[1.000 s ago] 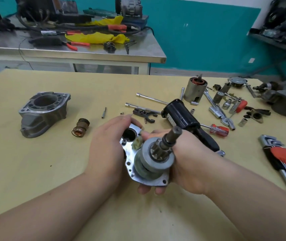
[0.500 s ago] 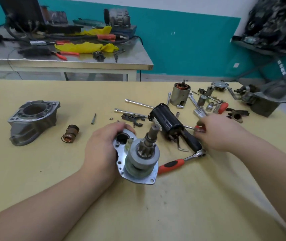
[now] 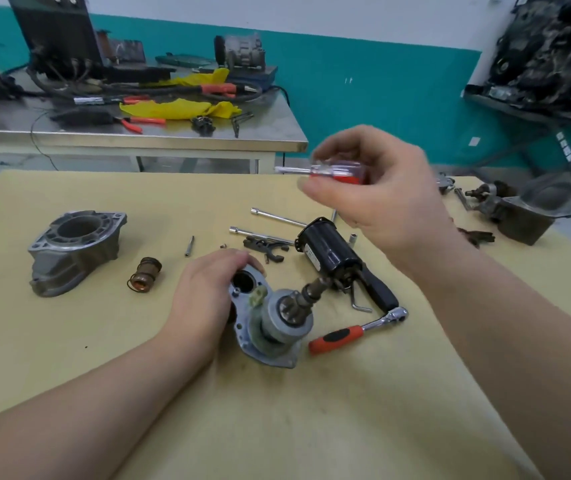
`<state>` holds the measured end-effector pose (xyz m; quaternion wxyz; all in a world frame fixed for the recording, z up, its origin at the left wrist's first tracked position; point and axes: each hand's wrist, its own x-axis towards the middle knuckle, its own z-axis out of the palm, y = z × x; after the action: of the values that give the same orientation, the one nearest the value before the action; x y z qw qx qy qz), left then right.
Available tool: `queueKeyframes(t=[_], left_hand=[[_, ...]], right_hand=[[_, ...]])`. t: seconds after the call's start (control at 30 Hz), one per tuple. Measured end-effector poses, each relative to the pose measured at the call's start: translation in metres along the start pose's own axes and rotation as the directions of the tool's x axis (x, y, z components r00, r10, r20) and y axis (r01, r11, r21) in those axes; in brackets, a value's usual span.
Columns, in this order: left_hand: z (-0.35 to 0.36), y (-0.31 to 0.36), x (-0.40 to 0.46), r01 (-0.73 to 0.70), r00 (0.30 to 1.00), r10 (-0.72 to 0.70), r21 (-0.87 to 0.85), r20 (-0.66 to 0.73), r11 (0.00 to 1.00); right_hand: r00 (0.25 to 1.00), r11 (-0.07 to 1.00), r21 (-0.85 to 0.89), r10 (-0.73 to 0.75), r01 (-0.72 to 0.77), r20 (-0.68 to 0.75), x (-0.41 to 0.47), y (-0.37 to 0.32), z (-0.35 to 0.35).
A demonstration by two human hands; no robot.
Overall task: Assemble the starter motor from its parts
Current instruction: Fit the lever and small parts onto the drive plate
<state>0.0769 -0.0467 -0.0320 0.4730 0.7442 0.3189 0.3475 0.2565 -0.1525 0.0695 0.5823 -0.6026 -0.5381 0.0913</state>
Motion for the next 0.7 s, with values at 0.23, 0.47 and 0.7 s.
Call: queueKeyframes(t=[0.23,0.47,0.7], left_hand=[[-0.008,-0.004,0.007,-0.042,0.999,0.042,0.096,0.01,0.995],[-0.018,-0.019,0.017,-0.4,0.916,0.382,0.287,0.12,0.87],[-0.014,-0.014,0.017,-0.449,0.894,0.436,0.236,0.104,0.862]], right_hand=[[0.968,0.975,0.197,-0.146,0.105,0.206,-0.005,-0.01,0.035],[0.946,0.984,-0.049,-0.151,0.172,0.286,-0.035,0.007,0.037],[0.902,0.994,0.035,0.079,-0.103,0.424,-0.013,0.003,0.033]])
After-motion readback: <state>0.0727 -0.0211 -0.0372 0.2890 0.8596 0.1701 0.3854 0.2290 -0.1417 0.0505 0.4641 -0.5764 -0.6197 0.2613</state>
